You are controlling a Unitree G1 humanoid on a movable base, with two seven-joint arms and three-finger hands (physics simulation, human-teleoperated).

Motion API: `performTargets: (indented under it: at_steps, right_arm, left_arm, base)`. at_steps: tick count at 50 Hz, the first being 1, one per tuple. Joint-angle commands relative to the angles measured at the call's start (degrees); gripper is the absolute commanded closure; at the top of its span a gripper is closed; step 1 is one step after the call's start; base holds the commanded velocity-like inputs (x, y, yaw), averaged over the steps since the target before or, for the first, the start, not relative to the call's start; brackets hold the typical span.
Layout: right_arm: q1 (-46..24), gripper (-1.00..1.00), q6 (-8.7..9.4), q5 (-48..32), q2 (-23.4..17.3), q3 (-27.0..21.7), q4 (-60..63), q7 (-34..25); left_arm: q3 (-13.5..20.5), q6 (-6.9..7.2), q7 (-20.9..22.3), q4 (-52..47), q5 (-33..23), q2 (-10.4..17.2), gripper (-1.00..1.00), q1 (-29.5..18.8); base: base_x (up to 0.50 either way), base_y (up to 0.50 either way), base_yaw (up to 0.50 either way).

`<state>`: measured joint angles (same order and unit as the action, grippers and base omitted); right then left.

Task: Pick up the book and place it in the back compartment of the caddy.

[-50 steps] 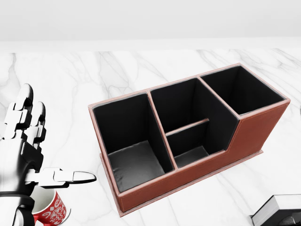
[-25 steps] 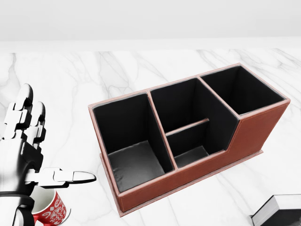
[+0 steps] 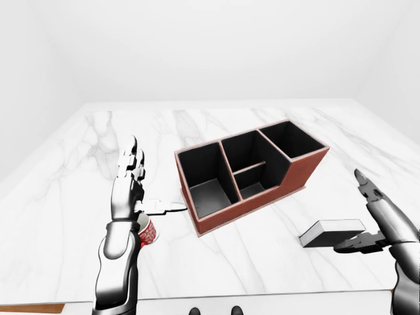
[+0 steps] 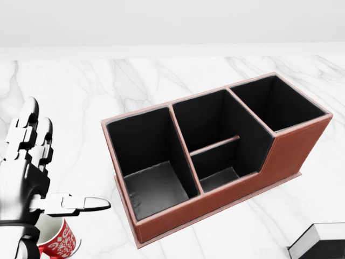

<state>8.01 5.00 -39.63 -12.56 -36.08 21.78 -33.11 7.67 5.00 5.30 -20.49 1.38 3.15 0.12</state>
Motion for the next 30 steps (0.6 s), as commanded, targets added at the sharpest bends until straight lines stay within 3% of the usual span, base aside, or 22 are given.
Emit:
performTargets:
  at_steps: [1,30]
  right_arm:
    - [0.03,-1.00,0.00,0.06,-0.34,0.42,-2.17,1.21]
    - [-1.91,-1.00,0.00,1.41,-3.50,1.93,-10.36,5.01]
  left_arm:
    - [-0.07,0.00,0.11,-0.28,-0.09,-0.06,-1.00,0.22]
    - [-0.40,0.00,0.08,0.69,-0.39,-0.14,-1.00,0.08]
  base:
    - [0.00,0.00,0.00]
    - [0.00,0.00,0.00]
